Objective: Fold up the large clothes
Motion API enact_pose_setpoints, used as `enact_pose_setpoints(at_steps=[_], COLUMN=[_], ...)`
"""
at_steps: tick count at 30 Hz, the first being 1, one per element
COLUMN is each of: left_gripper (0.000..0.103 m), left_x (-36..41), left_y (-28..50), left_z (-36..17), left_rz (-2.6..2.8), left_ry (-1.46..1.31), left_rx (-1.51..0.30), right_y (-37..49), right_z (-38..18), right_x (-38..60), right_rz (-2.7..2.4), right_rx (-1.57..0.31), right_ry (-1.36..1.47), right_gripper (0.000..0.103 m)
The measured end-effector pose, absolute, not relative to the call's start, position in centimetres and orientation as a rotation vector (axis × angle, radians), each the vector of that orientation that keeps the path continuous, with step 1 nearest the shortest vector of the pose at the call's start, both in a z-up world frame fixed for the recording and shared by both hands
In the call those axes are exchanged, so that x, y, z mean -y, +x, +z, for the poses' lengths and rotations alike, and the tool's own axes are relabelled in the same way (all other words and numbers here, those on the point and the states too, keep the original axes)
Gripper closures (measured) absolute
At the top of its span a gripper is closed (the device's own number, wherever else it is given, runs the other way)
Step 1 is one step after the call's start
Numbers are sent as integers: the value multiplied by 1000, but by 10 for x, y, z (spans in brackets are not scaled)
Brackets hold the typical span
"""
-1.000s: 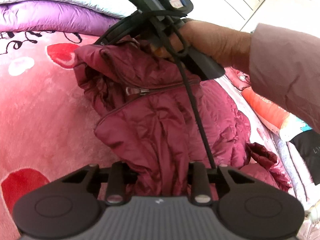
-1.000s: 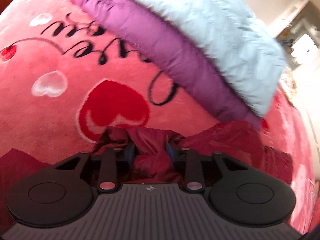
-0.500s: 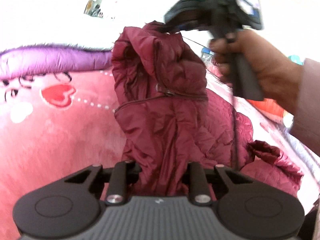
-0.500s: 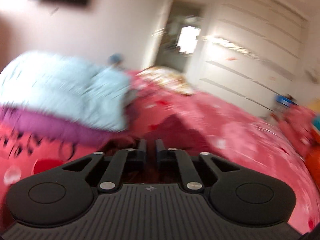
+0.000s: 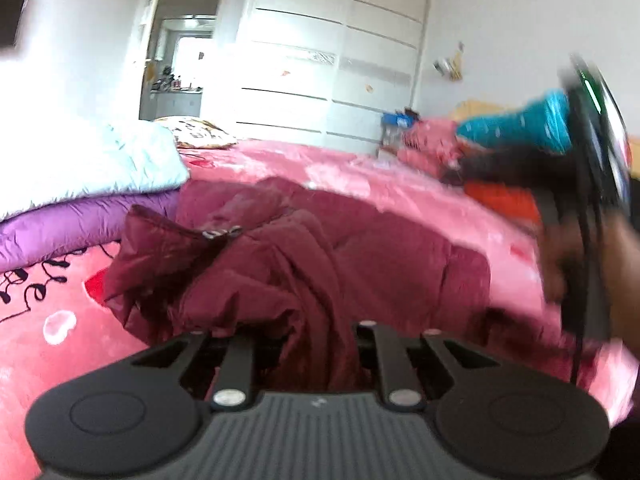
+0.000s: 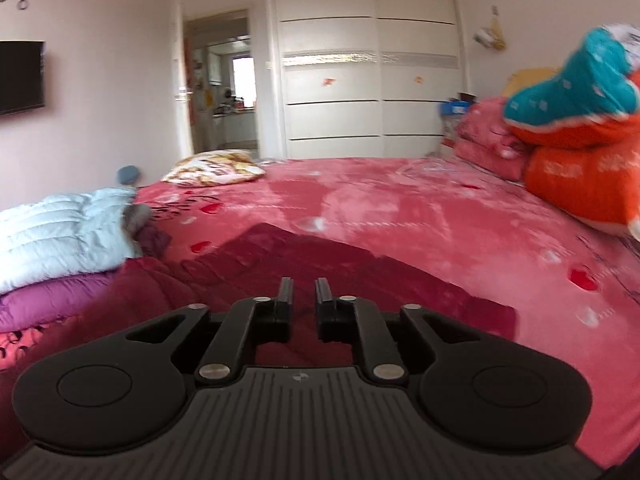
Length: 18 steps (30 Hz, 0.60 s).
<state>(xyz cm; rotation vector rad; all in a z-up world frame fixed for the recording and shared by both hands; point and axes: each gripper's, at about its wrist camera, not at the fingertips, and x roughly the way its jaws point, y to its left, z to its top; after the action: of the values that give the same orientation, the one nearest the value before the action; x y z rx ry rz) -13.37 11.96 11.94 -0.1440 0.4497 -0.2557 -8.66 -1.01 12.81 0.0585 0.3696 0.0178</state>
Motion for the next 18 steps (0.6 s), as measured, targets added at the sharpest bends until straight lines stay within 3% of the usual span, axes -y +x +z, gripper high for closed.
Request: enact_pose_setpoints(at_steps=[2, 3, 4, 13, 18], left_gripper=[88, 89, 89, 89, 89], left_x=[-128, -134, -138, -167, -148], left_y=[-124, -118, -114, -85, -79], left_z=[138, 149, 160, 266, 298], left_rz=[-248, -244, -240, -188, -215], left_ry=[-167, -178, -188, -161, -114], left_rx=[-435, -426, -416, -291, -264], right_y=[-90, -93, -95, -76, -68], right_z=[122, 119, 116, 54, 36], right_x=[25, 32, 37, 76, 30], right_rz=[2, -9, -23, -24, 269], right_rx=[-378, -375, -374, -607, -668], right_ry=[105, 120, 125, 318, 403], right_gripper=[63, 45, 38, 31, 32])
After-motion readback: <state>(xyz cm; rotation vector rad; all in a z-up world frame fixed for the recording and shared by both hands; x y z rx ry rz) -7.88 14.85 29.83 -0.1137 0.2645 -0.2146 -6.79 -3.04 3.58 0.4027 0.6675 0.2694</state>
